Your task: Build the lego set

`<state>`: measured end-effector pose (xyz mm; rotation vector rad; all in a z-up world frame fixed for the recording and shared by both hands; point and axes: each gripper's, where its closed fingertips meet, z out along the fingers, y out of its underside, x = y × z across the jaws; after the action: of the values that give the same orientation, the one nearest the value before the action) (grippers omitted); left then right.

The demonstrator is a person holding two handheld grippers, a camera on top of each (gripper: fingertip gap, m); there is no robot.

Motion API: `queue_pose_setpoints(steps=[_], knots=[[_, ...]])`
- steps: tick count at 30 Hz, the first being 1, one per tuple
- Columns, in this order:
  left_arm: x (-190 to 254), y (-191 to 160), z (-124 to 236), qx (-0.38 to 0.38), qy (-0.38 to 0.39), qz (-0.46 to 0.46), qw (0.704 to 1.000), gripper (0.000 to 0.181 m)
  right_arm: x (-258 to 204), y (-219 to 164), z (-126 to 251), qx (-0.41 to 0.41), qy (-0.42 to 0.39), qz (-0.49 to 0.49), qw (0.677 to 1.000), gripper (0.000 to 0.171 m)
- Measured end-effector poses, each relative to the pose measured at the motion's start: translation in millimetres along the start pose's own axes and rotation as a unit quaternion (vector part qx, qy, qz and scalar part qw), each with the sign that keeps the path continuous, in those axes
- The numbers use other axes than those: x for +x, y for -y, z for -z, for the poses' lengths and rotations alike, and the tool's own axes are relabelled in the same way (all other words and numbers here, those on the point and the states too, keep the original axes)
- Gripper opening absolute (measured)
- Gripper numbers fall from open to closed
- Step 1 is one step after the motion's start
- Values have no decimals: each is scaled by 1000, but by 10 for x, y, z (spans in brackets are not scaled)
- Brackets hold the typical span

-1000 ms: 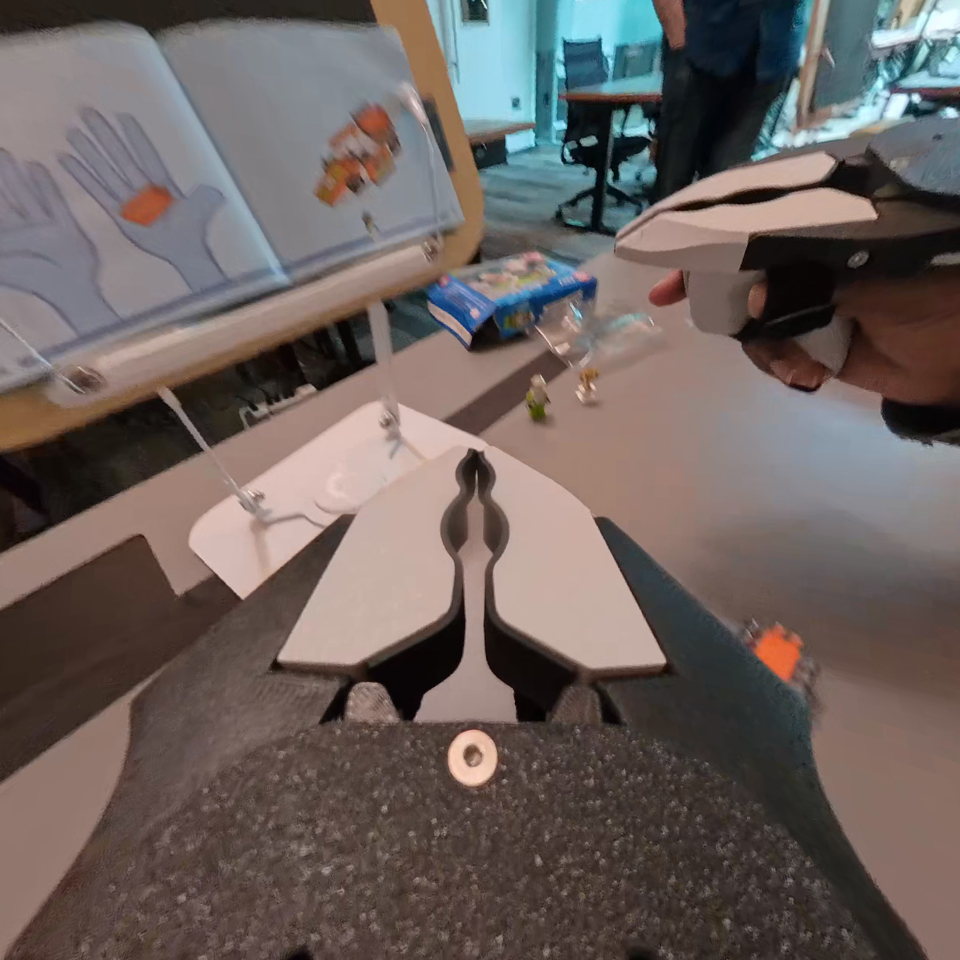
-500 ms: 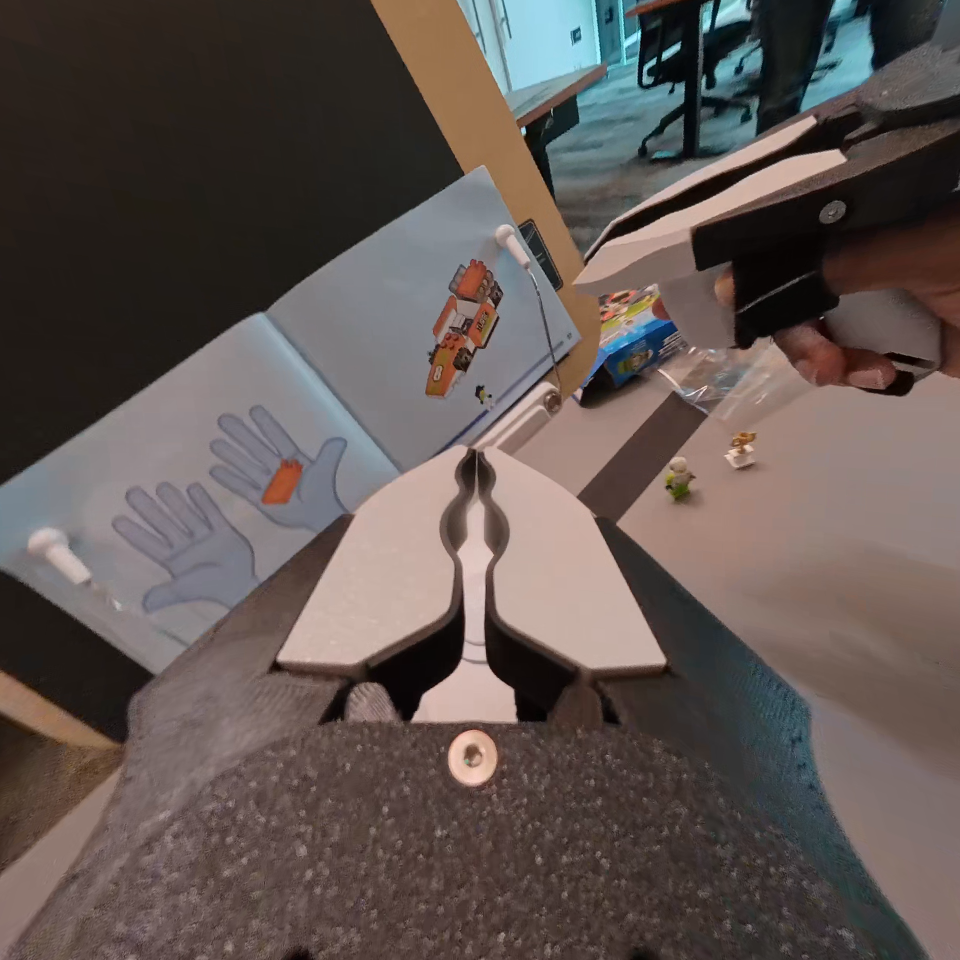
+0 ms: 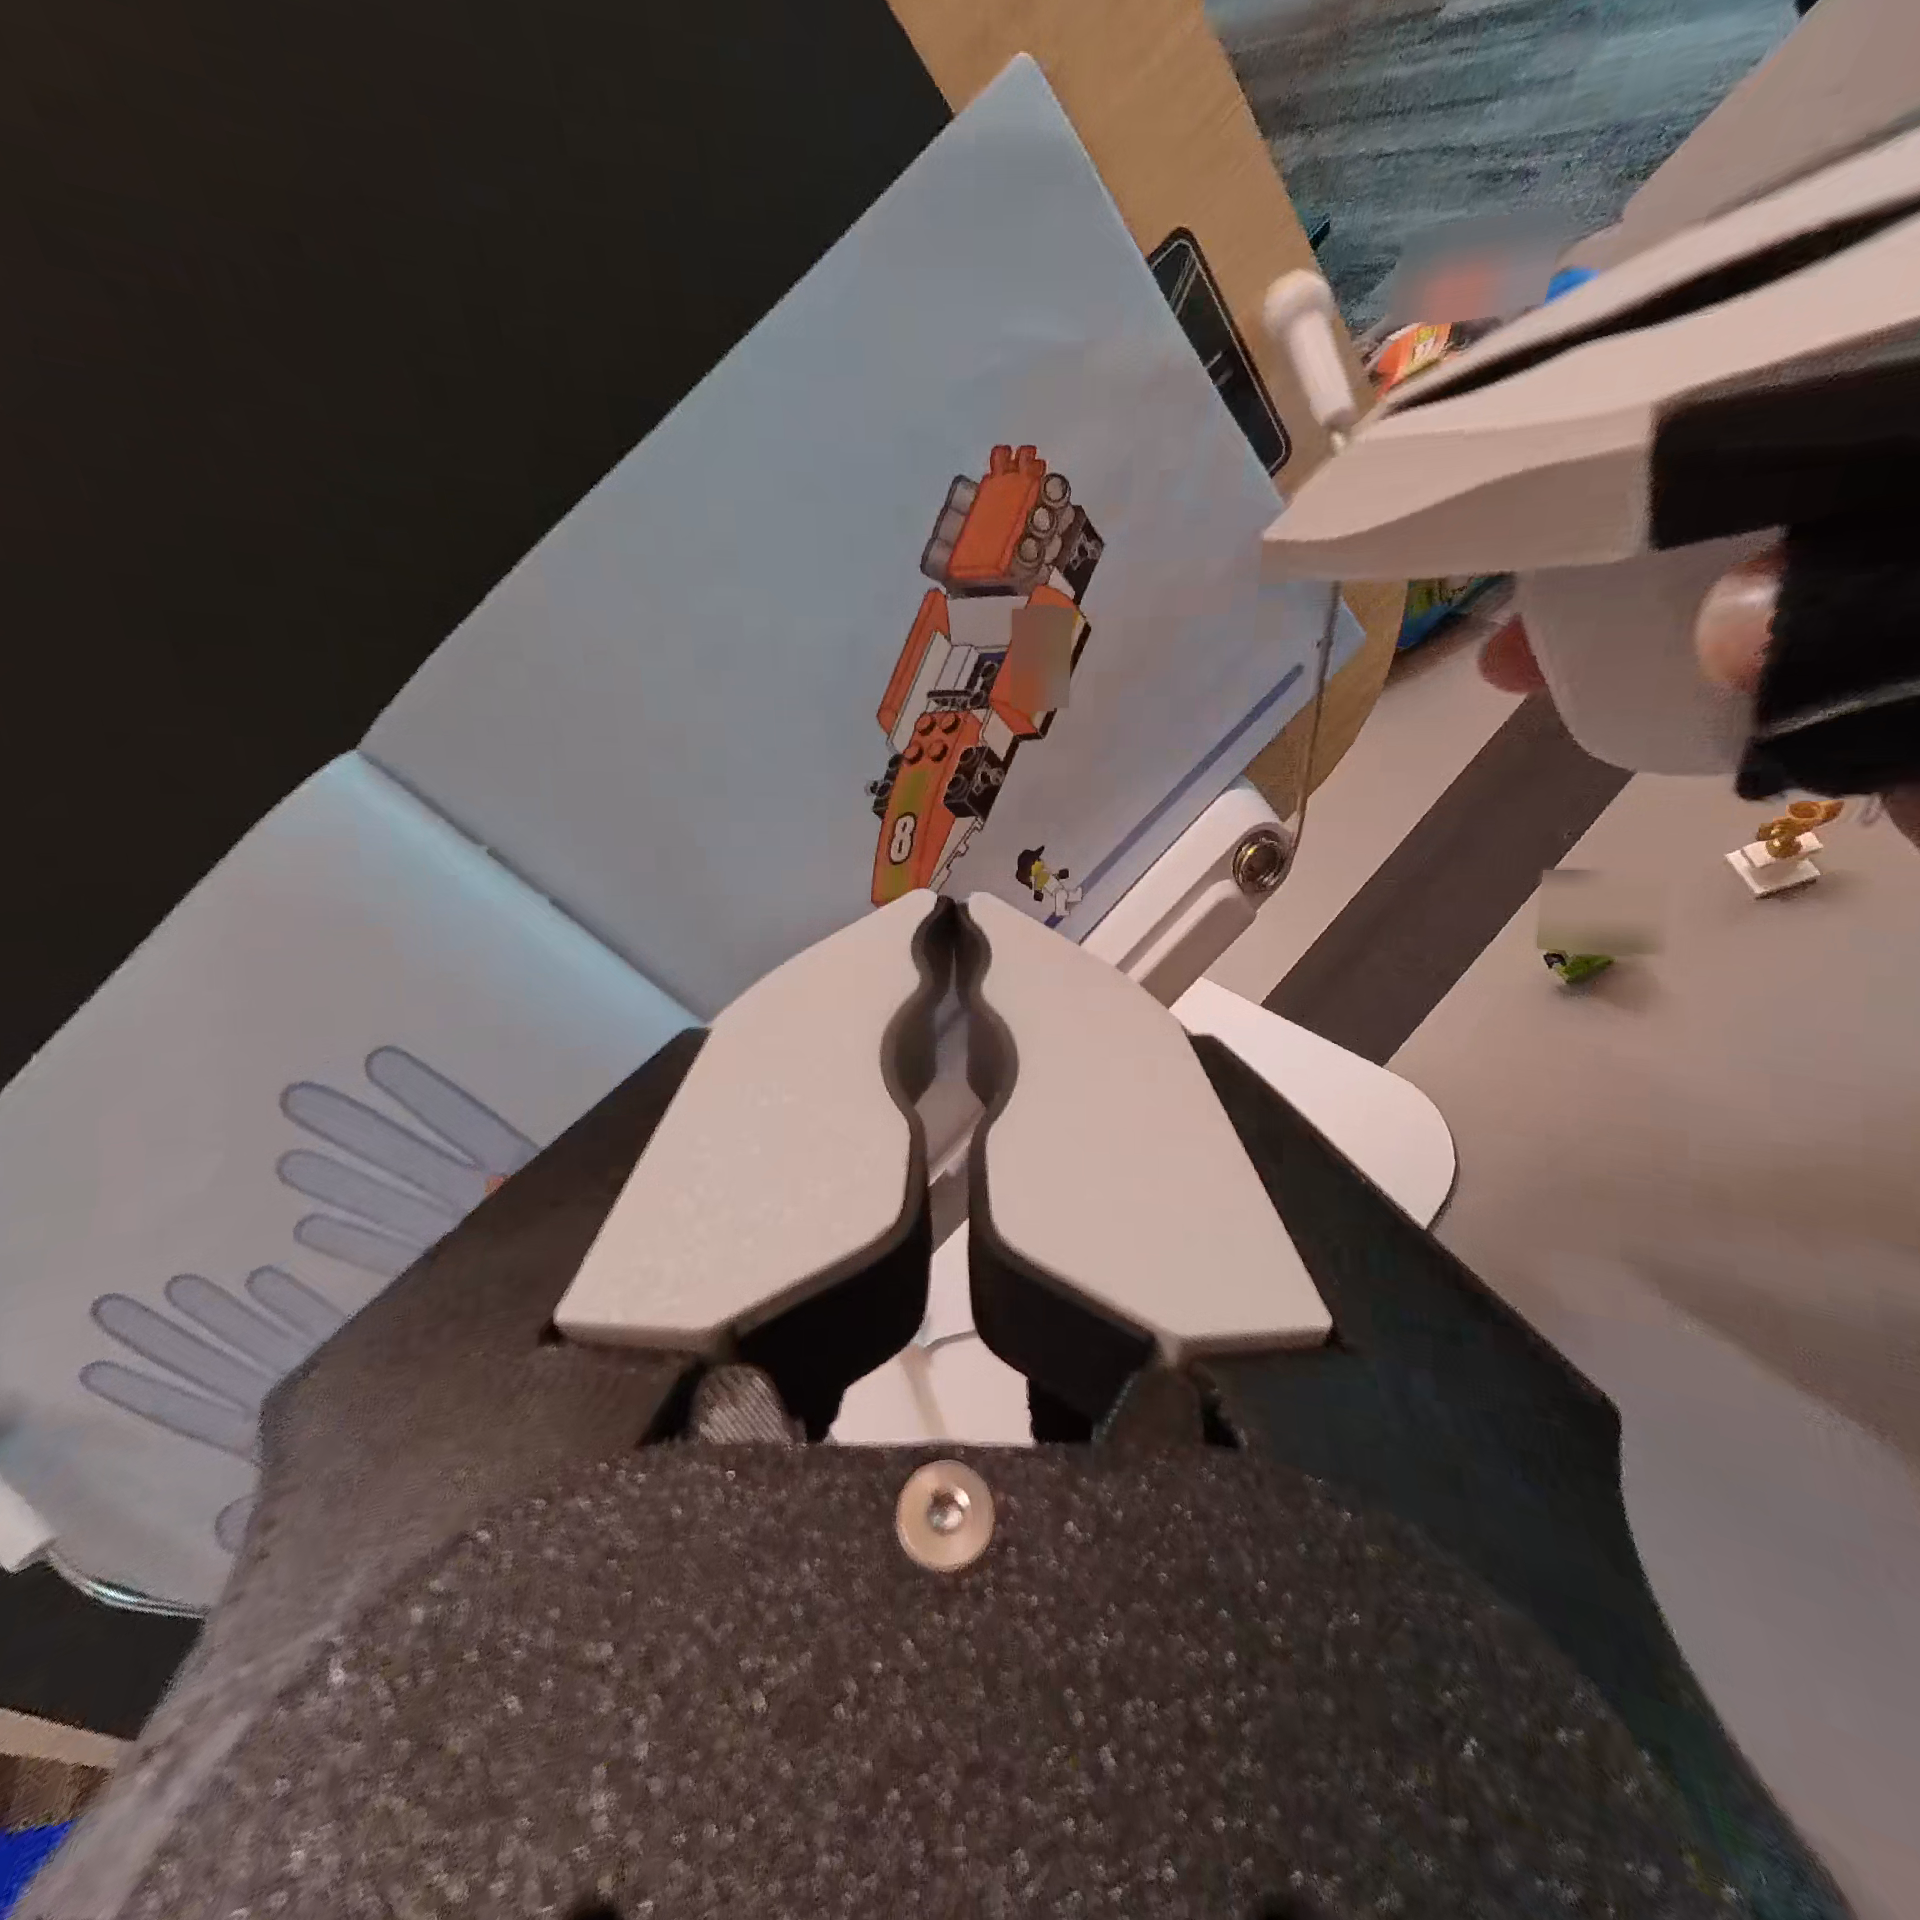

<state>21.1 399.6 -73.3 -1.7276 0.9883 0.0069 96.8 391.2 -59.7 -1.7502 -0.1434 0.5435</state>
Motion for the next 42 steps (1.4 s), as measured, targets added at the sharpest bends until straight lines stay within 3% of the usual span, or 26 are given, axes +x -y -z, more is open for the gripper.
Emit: queue_pose_setpoints(steps=[9, 12, 16, 19, 21, 23, 25, 27, 28, 31, 35, 37, 42], knots=[[5, -1, 7, 5, -5, 6, 1000, 0, 109, -385, 155, 23, 54, -208, 976, 12], [-1, 3, -5, 11, -11, 20, 1000, 0, 73, -436, 289, 16, 80, -228, 970, 20], [1, 4, -3, 14, -10, 19, 1000, 0, 100, -411, 487, 5, 64, -173, 983, 20], [2, 3, -4, 17, -8, 14, 1000, 0, 37, -269, 515, 0, 36, -27, 999, 18], [4, 3, 0, 18, -11, 16, 1000, 0, -90, -146, 445, -7, 36, 131, 991, 18], [10, 3, 10, 19, -16, 14, 1000, 0, -109, -91, 341, -22, 11, 326, 945, 21], [12, 3, 24, 20, -18, 1, 1000, 0, -92, -117, 244, -38, -5, 501, 865, 25], [-10, 11, 60, 24, -11, -12, 1000, 0, -120, -145, 184, -39, -4, 605, 795, 27], [-27, 25, 84, 30, -7, -12, 999, 0, -150, -149, 163, -40, 3, 623, 781, 27], [-94, 37, 147, 42, 0, 8, 999, 5, -250, 16, 106, -30, 13, 588, 808, 33], [-178, 11, 192, 49, 3, 36, 998, 11, -331, 326, -20, -10, 1, 511, 859, 63], [-205, -37, 179, 42, 5, 38, 998, 11, -314, 354, -112, -14, -11, 503, 864, 70], [-237, -94, 161, 35, 5, 37, 999, 11, -218, 280, -274, -27, -29, 496, 867, 68]])
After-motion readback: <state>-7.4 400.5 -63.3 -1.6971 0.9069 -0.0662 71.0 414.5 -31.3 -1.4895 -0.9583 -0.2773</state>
